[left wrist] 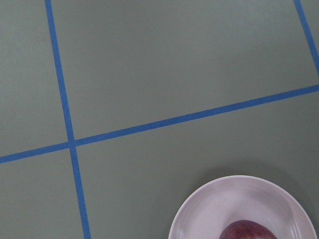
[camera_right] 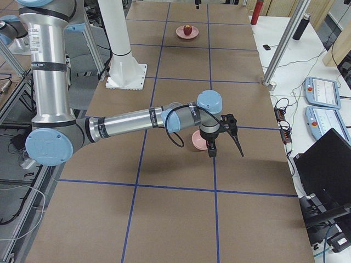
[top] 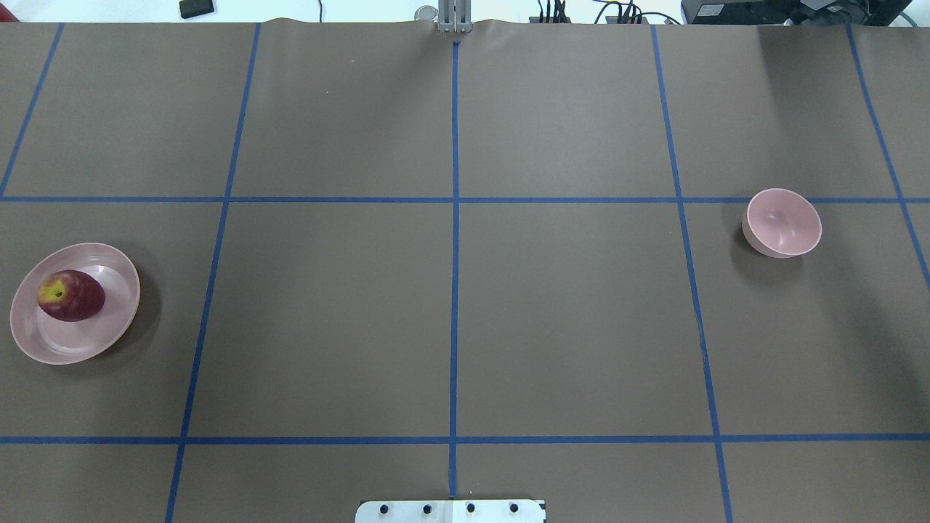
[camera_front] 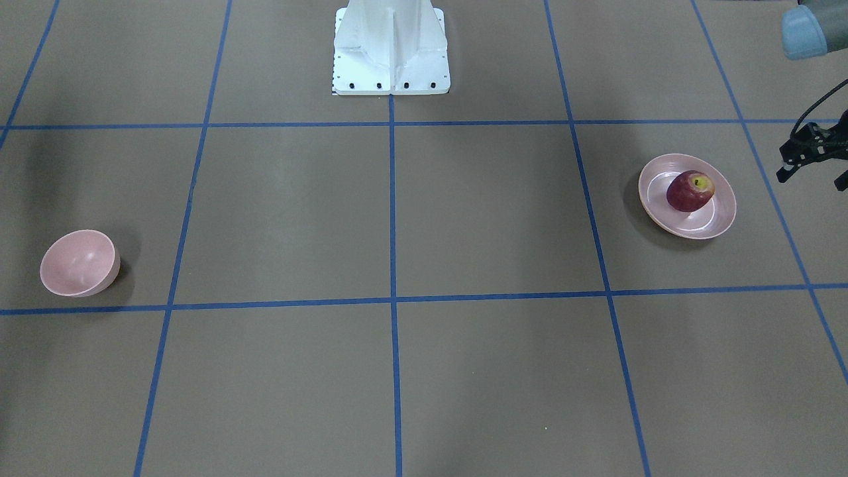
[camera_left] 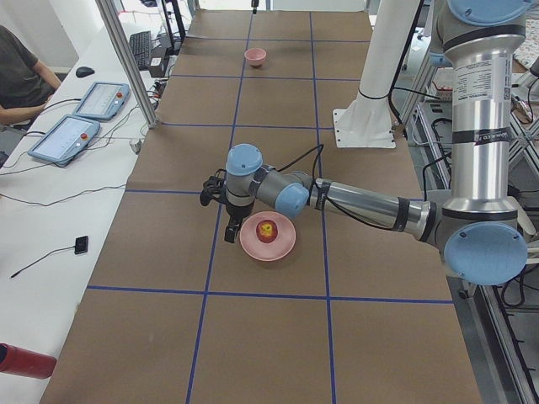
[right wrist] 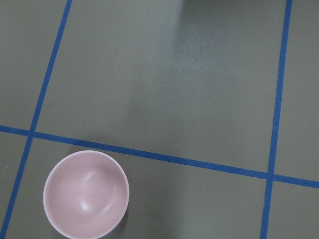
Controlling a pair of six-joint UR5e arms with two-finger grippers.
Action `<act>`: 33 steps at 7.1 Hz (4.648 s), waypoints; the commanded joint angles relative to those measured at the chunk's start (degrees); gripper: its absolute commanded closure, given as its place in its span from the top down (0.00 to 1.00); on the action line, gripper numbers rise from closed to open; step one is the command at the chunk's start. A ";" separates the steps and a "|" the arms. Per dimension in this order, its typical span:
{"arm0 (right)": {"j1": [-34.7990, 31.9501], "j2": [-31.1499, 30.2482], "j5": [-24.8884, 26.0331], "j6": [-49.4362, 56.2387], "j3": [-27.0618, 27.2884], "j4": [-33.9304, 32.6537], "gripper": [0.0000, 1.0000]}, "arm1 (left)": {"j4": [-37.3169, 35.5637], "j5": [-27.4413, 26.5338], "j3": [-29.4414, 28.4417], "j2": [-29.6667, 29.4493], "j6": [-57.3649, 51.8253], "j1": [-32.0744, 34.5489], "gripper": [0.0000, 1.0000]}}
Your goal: Move apple from plate to bowl
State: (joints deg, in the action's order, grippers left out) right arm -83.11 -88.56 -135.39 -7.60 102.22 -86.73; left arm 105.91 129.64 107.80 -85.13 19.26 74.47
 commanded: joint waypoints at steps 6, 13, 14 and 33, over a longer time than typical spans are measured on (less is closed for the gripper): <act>0.32 -0.03 -0.93 0.74 1.22 -3.53 1.00 | 0.88 -1.59 4.43 4.97 1.74 0.59 0.98; 12.96 1.72 0.11 -1.79 -5.15 4.42 1.00 | 1.05 -1.59 0.84 2.34 1.57 0.24 0.97; 13.24 3.21 0.56 -2.24 -11.19 10.73 1.00 | 1.05 -1.59 1.01 2.34 1.48 0.24 0.97; 40.36 38.78 14.94 -52.46 -11.66 -4.08 0.00 | 1.14 -1.50 1.63 3.04 1.39 0.15 0.97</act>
State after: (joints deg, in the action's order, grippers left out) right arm -47.73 -54.91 -124.87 -51.50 93.99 -92.26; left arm 107.05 128.14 109.45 -82.11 20.66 74.64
